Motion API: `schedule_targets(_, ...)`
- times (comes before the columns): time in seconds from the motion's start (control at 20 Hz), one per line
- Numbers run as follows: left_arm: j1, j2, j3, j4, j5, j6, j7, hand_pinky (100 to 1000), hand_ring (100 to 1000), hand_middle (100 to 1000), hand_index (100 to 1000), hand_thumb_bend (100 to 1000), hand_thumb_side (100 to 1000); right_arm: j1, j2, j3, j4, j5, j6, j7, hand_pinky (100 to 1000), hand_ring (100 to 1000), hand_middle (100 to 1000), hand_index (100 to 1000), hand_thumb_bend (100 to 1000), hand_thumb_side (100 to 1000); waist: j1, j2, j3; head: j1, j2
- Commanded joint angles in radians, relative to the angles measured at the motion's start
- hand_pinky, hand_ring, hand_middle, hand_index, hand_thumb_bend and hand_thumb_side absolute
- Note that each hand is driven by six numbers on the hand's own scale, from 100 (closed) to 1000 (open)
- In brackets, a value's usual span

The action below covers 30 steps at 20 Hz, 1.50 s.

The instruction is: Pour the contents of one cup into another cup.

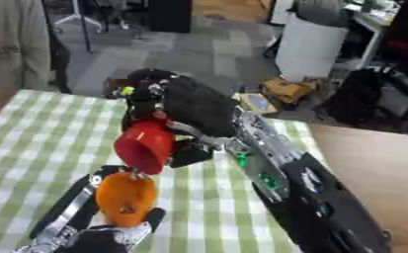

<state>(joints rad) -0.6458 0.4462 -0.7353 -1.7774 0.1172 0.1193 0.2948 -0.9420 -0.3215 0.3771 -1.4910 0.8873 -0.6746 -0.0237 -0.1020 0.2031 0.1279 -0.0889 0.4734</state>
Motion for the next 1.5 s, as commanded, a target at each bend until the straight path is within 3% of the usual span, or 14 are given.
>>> schedule_targets(0.05, -0.021, 0.002, 0.013, -0.014, 0.002, 0.0, 0.002, 433, 705, 373, 502, 100, 202, -0.025, -0.023, -0.004, -0.02, 0.011, -0.001, -0.009, 862, 452, 367, 492, 245, 100, 0.005, -0.018, -0.003, 0.003, -0.01)
schedule_targets(0.75, -0.012, 0.006, 0.017, -0.012, -0.007, -0.002, 0.023, 448, 707, 377, 503, 100, 219, -0.022, -0.023, -0.013, -0.019, 0.028, 0.003, -0.028, 856, 450, 366, 492, 248, 100, 0.006, -0.017, -0.004, 0.006, -0.012)
schedule_targets(0.95, 0.013, 0.013, 0.022, 0.014, -0.04, -0.018, 0.085, 493, 739, 409, 526, 265, 281, -0.018, -0.024, -0.023, -0.026, 0.019, 0.015, -0.034, 829, 442, 361, 490, 249, 100, 0.006, -0.015, -0.005, 0.006, -0.012)
schedule_targets(1.25, 0.09, 0.025, 0.04, 0.118, -0.104, -0.07, 0.175, 509, 757, 408, 537, 348, 312, -0.003, -0.03, -0.032, -0.042, -0.013, 0.027, -0.031, 802, 435, 356, 488, 253, 100, 0.007, -0.011, -0.006, 0.006, -0.011)
schedule_targets(1.5, 0.135, 0.036, 0.092, 0.202, -0.161, -0.101, 0.277, 514, 757, 411, 540, 396, 317, 0.005, -0.036, -0.04, -0.065, -0.047, 0.041, -0.024, 785, 430, 352, 486, 253, 100, 0.007, -0.01, -0.004, 0.004, -0.012)
